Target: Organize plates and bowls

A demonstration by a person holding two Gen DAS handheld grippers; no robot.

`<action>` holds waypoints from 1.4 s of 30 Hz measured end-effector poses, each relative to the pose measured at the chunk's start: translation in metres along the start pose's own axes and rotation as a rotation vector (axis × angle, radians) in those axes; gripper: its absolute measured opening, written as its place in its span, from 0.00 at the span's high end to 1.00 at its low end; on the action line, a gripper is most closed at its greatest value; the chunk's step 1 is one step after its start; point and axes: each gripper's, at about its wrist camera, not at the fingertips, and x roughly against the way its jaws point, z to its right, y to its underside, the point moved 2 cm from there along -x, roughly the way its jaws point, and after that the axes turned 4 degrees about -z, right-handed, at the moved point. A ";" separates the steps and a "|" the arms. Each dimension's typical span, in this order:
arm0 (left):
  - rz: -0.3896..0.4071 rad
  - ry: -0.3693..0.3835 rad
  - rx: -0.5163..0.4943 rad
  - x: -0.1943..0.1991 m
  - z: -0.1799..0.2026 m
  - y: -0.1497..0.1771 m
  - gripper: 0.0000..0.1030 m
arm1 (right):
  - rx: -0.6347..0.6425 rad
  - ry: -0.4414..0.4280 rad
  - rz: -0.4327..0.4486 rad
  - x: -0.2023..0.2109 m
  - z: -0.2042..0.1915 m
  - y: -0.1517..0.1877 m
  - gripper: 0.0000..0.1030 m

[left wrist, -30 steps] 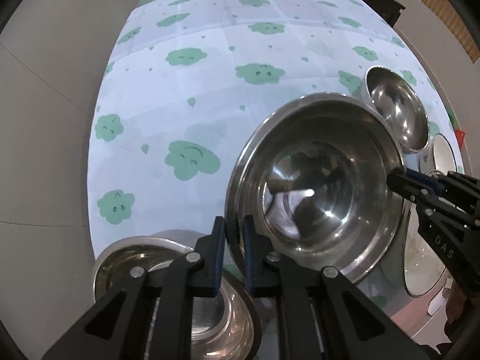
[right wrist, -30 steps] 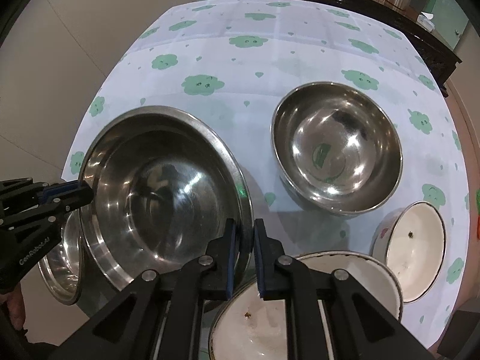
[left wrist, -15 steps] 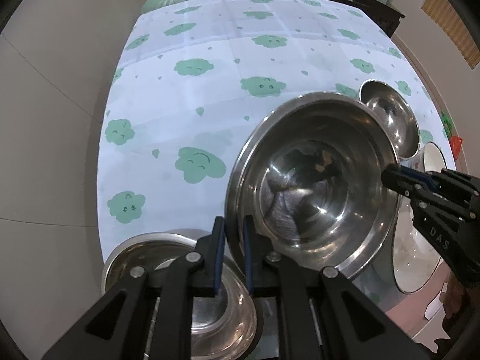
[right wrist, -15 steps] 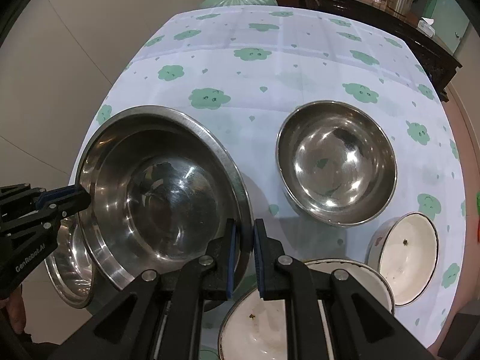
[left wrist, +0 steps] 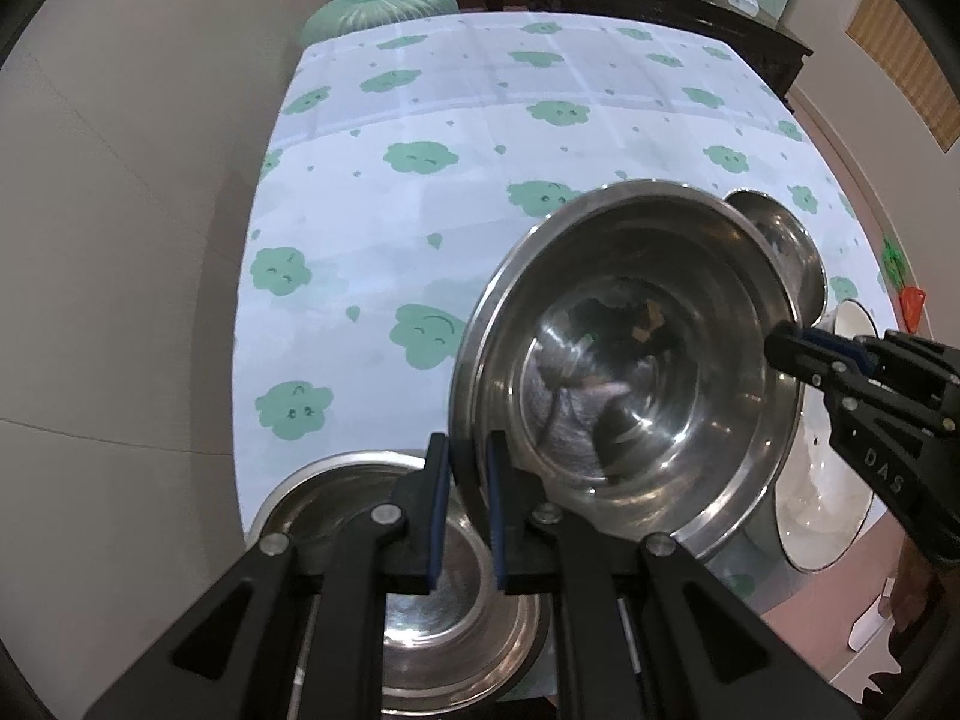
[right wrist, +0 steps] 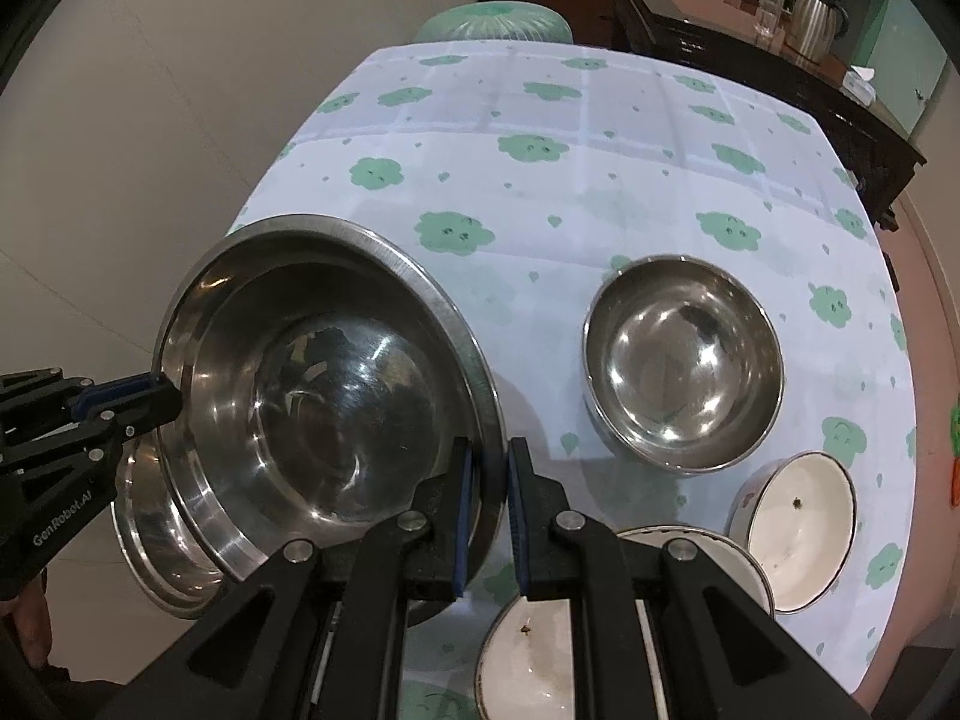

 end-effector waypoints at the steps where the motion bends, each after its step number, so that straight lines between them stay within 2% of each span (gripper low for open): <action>1: 0.003 -0.002 0.002 0.002 -0.002 0.001 0.92 | 0.002 0.000 0.004 0.002 -0.001 -0.001 0.88; 20: 0.021 -0.026 0.076 0.025 -0.045 0.025 0.92 | 0.085 -0.027 0.025 0.022 -0.053 -0.006 0.88; 42: -0.001 -0.047 0.136 0.033 -0.094 0.069 0.92 | 0.174 -0.043 -0.006 0.023 -0.118 0.008 0.88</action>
